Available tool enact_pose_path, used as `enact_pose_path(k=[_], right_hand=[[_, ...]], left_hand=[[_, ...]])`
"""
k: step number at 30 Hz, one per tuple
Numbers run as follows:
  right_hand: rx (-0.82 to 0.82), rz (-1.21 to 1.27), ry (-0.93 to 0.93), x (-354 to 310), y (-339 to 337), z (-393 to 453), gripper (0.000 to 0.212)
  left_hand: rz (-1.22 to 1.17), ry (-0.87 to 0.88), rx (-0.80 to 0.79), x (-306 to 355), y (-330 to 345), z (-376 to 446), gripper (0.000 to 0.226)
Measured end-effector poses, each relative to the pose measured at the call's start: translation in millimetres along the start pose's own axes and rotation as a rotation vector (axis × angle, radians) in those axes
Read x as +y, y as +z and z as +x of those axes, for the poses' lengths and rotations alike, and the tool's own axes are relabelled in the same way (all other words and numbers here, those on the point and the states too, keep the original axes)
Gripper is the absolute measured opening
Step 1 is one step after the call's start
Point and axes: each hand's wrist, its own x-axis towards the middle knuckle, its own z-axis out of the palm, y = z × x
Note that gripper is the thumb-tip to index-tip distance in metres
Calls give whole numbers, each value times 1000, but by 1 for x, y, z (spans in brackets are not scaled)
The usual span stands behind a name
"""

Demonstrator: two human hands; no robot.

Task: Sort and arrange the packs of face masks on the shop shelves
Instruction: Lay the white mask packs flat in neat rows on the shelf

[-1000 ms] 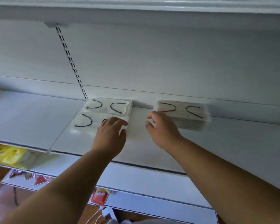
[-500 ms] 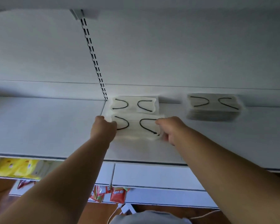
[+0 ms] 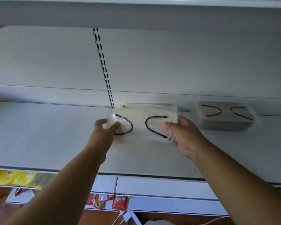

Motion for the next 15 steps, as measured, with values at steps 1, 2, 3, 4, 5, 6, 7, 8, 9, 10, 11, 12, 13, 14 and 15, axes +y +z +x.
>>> enact_pose_path(k=[1,2,3,4,5,6,7,8,9,10,11,12,13,14,15], right_hand=[[21,41,17,-5,3,7,14],[50,64,37,-7,5,16,7],[74,67,56,-10,7,24,6],[97,55,62,-12,9,33,6],[124,14,60,-14,10,42,7],[155,-47,49,-15,11,51,12],[188,-125,37,-16,11,59,21],[221,-214,29,-16,11,66,32],[248,-300,35,-16,11,71,39],[268,-370,47,-15,11,76,39],[279,-431,63,-15,11,79,34],[286,-480,86,-13,11,82,29],[290,-514,114,-14,12,83,26],[295,-539,140,-14,14,84,25],[301,-559,156,-15,16,85,23]], left_hand=[[-49,-12,-17,5,-1,7,51],[-92,-23,-30,11,-1,15,55],[-107,-19,-31,18,0,22,57],[-94,-4,-16,24,2,31,58],[-68,18,1,30,4,38,58],[-29,43,25,35,8,45,58],[30,71,43,39,12,52,57],[94,94,57,43,17,57,55],[149,104,66,45,22,62,55],[195,112,66,46,26,64,55],[245,121,63,47,31,66,56],[315,126,53,45,34,69,58],[381,114,42,44,37,70,59],[426,99,33,42,38,73,60],[433,74,25,41,40,73,60]])
